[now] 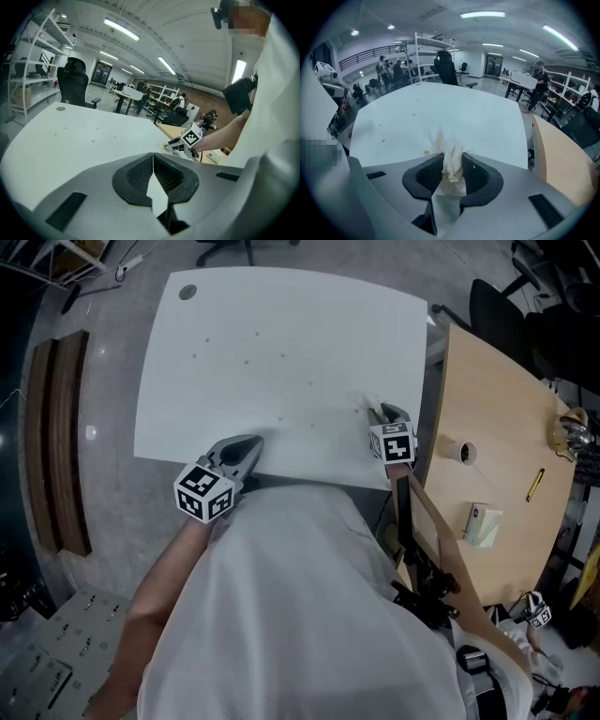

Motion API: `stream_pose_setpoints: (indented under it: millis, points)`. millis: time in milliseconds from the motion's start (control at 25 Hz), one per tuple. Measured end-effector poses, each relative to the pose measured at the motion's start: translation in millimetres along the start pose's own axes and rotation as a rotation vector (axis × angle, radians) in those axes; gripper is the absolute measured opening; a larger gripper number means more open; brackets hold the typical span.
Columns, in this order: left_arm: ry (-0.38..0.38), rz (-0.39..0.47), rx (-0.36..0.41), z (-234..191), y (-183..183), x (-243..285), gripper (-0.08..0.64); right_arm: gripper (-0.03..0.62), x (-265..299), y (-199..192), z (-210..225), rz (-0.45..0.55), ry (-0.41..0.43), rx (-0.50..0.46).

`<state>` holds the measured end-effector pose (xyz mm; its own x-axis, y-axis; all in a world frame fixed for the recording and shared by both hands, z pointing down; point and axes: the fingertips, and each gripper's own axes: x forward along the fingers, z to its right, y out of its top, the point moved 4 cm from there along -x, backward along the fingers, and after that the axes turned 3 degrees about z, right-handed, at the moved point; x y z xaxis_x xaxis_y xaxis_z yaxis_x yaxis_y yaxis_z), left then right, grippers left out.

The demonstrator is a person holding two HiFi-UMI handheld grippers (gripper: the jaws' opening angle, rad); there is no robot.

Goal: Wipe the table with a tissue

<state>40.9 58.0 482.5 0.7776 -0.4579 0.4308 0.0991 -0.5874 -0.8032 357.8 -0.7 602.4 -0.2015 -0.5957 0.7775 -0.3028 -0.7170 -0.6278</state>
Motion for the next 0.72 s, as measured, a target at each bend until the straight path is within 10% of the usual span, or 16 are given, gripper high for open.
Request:
stream_pose_setpoints:
  millis: [720]
  points:
    - [-0.066,-0.013,0.006,-26.3,2.1,-16.1,0.008,0.11,0.9,2.6,-26.8,-0.042,-0.025,-0.034]
